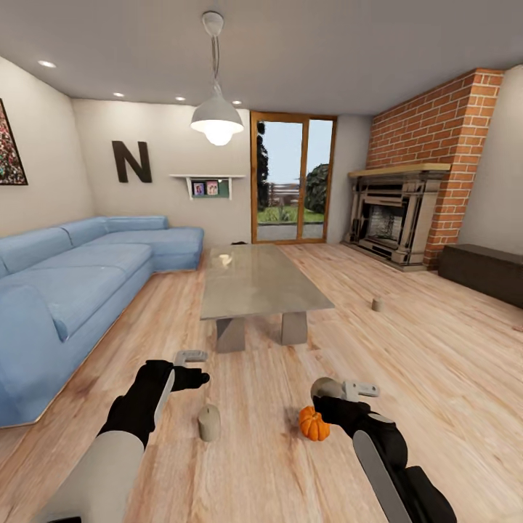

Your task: Place each of the two pumpkins and all three candles from the living room inside a cabinet in the living room (use any cabinet), then make sure every cabinet is closed, and position the cauldron so it is next to a table in the living room.

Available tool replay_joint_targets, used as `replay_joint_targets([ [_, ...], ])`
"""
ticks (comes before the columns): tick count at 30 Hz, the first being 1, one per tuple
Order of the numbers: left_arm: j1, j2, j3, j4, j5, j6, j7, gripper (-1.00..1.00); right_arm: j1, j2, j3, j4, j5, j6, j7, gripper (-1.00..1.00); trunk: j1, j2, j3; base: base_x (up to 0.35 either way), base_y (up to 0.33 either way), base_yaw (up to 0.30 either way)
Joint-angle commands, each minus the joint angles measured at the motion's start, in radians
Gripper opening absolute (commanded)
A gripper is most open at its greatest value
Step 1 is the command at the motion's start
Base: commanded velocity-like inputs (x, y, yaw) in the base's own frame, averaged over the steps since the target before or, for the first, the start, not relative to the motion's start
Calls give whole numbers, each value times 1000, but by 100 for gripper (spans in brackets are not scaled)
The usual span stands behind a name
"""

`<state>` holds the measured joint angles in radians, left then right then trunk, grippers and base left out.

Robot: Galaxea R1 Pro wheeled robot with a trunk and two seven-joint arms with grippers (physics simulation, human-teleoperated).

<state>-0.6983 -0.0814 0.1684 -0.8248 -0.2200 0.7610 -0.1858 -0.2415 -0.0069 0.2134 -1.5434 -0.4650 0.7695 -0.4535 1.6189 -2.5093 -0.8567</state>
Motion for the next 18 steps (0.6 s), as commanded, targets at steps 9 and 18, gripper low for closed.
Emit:
replay_joint_targets([
  [9, -1, -2, 5, 1, -11, 30, -9, 100, -1, 3, 4, -3, -7, 2, -10, -100, 0, -1, -1, 193, 5, -2],
  [18, -2, -1, 5, 12, -12, 40, -12, 100, -1, 4, 5, -4, -9, 2, -10, -100, 0, -1, -1, 236, 128, -3],
])
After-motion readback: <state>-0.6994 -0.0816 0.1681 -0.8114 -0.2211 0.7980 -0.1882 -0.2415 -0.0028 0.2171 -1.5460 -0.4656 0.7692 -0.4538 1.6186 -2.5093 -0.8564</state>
